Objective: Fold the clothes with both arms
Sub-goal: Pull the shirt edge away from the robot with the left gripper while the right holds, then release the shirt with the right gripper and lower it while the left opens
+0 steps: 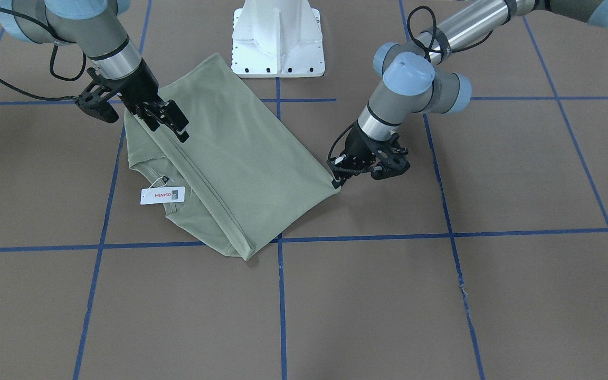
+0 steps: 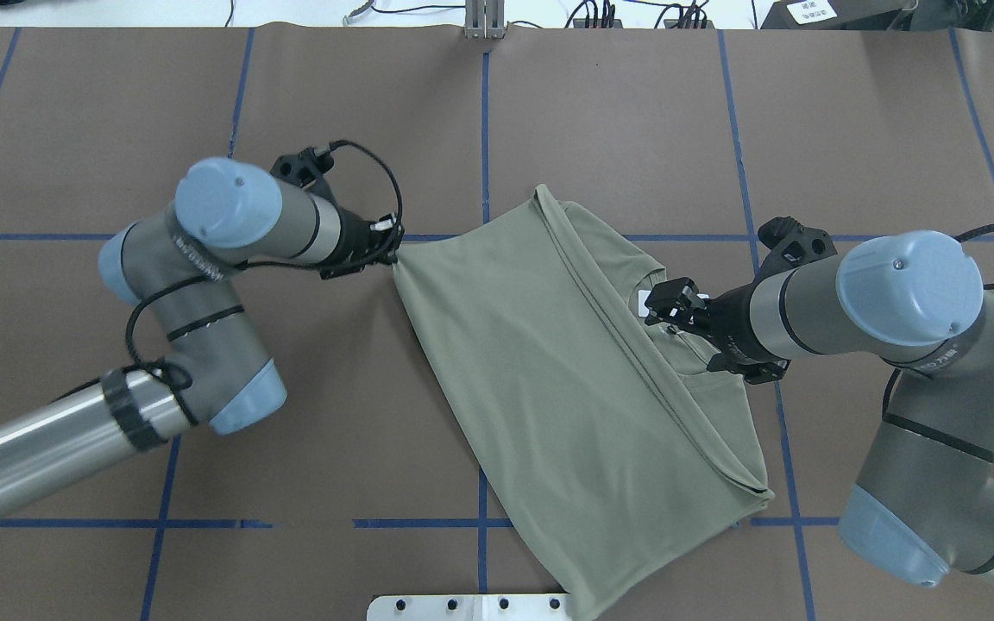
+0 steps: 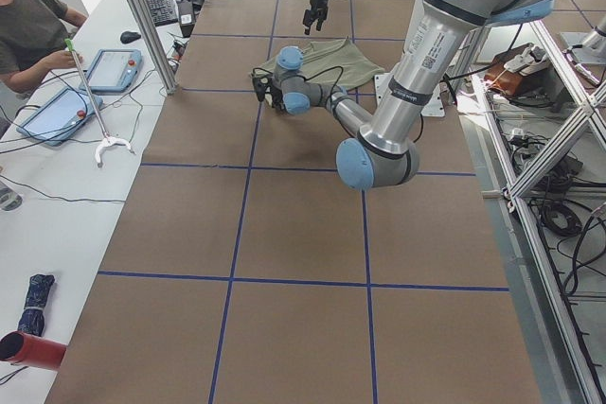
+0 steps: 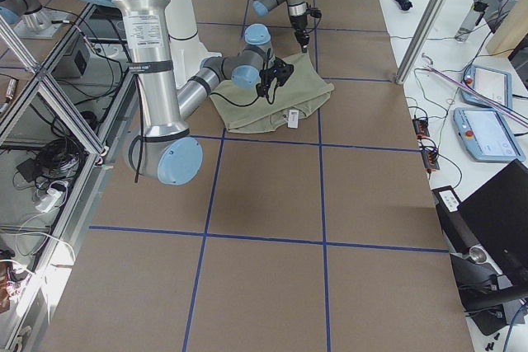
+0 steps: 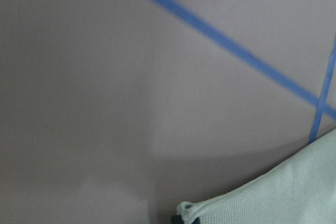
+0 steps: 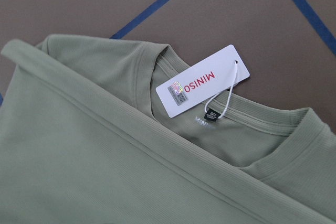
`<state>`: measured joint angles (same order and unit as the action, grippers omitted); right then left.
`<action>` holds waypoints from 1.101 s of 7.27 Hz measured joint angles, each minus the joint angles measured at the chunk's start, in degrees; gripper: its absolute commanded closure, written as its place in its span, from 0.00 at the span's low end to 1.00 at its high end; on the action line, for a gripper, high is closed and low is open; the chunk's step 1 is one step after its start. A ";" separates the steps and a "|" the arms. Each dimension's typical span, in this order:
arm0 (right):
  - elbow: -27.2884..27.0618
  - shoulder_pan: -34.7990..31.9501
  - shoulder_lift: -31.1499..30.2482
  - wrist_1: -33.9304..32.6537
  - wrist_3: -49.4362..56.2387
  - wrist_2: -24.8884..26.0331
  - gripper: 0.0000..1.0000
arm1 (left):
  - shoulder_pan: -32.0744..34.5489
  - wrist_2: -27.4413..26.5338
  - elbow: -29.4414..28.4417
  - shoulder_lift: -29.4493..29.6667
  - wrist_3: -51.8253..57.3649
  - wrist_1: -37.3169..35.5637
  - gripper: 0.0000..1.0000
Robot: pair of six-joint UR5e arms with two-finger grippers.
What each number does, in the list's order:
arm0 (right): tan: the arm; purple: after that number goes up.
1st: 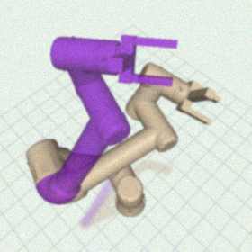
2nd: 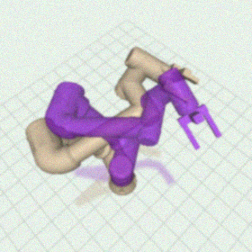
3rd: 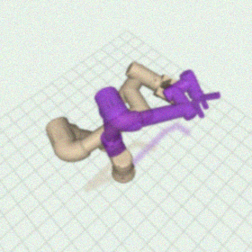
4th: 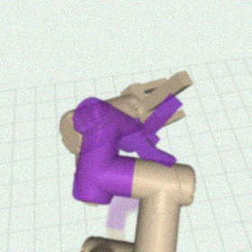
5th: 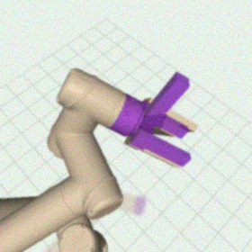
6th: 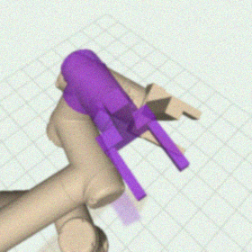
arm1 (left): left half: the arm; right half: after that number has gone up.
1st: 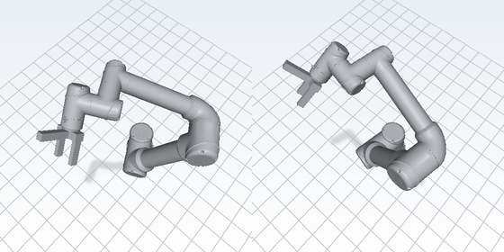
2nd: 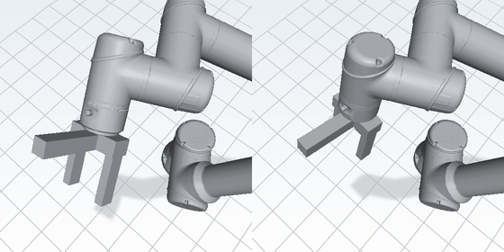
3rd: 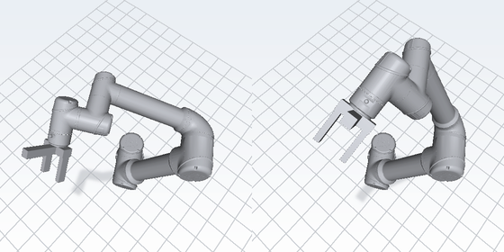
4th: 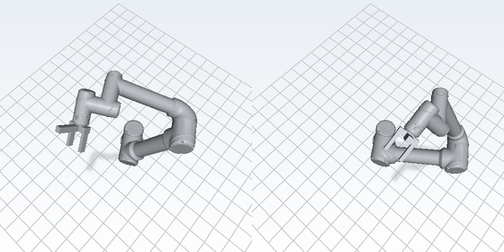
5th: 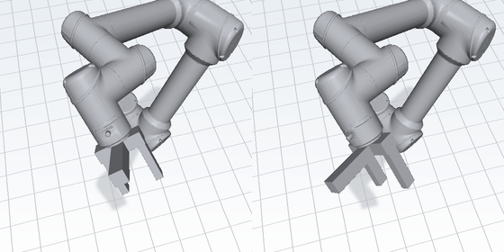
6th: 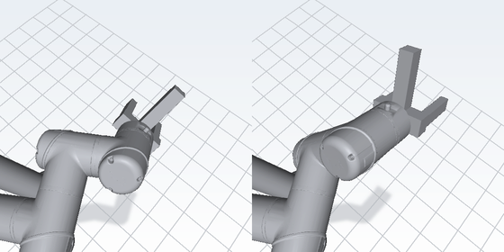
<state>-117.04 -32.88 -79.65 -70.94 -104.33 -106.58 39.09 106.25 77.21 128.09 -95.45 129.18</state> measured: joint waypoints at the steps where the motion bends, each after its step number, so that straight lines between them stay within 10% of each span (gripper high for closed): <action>1: 0.02 -0.07 -0.06 -0.01 0.00 0.49 0.00 | 3.49 -0.01 -9.30 5.70 0.38 5.07 1.00; 4: 0.21 -0.09 -0.10 -0.07 0.00 2.15 0.00 | 8.14 -0.78 -29.86 16.24 1.07 16.69 0.93; 5: 0.34 -0.05 -0.08 -0.08 0.00 2.57 0.00 | 8.45 -1.13 -31.88 17.37 1.09 17.51 0.44; 8: 1.00 0.89 1.49 -0.08 0.00 3.09 0.00 | 9.68 3.75 -23.94 14.33 0.82 16.00 0.31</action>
<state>-116.04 -31.99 -78.16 -71.02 -104.33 -103.49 48.77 110.00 53.27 142.41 -94.63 145.18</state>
